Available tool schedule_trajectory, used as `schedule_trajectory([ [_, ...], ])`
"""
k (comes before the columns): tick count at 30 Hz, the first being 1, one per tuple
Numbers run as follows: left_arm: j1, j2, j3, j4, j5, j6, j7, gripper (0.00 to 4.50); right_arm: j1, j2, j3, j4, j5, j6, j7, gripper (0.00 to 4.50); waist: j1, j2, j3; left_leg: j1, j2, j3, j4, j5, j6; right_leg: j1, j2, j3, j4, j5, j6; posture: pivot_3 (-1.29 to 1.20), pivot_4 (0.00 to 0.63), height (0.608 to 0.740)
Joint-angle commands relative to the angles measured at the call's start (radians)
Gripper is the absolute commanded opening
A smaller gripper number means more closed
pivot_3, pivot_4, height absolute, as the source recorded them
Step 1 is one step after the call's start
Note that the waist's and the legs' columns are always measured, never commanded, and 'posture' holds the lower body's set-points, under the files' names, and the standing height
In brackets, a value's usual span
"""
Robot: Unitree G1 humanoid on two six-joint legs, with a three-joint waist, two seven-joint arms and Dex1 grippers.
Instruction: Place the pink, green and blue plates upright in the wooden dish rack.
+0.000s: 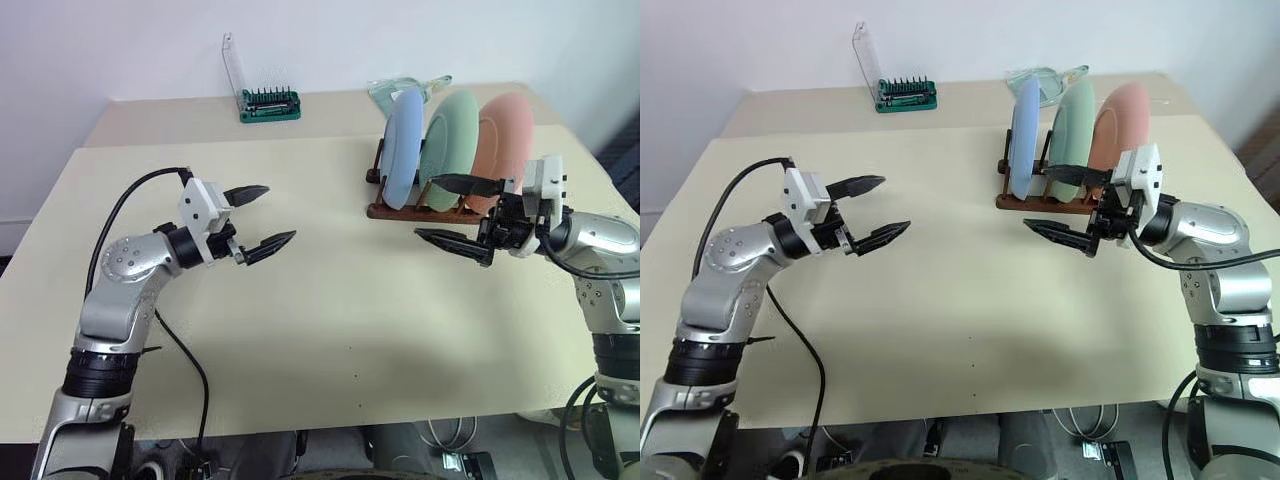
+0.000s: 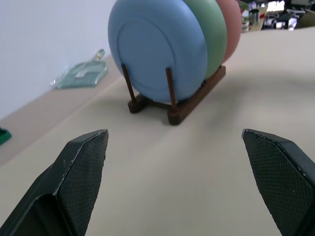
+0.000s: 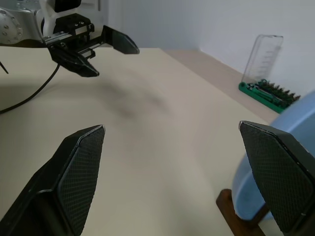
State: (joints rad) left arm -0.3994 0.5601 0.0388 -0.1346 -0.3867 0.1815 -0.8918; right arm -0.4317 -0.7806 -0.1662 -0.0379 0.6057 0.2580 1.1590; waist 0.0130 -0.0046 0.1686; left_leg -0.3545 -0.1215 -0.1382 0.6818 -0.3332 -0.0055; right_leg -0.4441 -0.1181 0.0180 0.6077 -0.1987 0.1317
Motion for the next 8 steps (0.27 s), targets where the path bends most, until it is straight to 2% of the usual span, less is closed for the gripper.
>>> schedule_trajectory([
  [1, -0.01, -0.015, -0.01, 0.02, 0.02, -0.064, -0.012, 4.5, -0.021, -0.052, -0.048, -0.015, -0.002, 0.002, 0.017, 4.46, 0.001, 0.0, 0.0, 0.0, 0.0, 0.0, 0.0, 0.0, 0.0, 0.0, 0.0, 0.0, 0.0, 0.0, 0.0, 0.0, 0.15, 0.74],
  [5, -0.013, -0.029, -0.017, 0.065, 0.038, -0.113, -0.016, 4.5, -0.085, -0.072, -0.027, 0.025, -0.018, 0.004, 0.034, 4.46, -0.002, 0.0, 0.0, 0.0, 0.0, 0.001, 0.0, 0.0, 0.0, 0.0, 0.0, 0.0, 0.0, 0.0, 0.0, 0.0, 0.15, 0.74],
  [8, -0.008, -0.028, -0.009, 0.051, 0.041, -0.108, -0.003, 4.5, -0.119, -0.046, 0.011, 0.058, -0.052, -0.029, 0.049, 4.46, 0.0, 0.0, 0.0, 0.0, 0.0, 0.0, 0.0, 0.0, 0.0, 0.0, 0.0, 0.0, 0.0, 0.0, 0.0, 0.0, 0.15, 0.74],
])
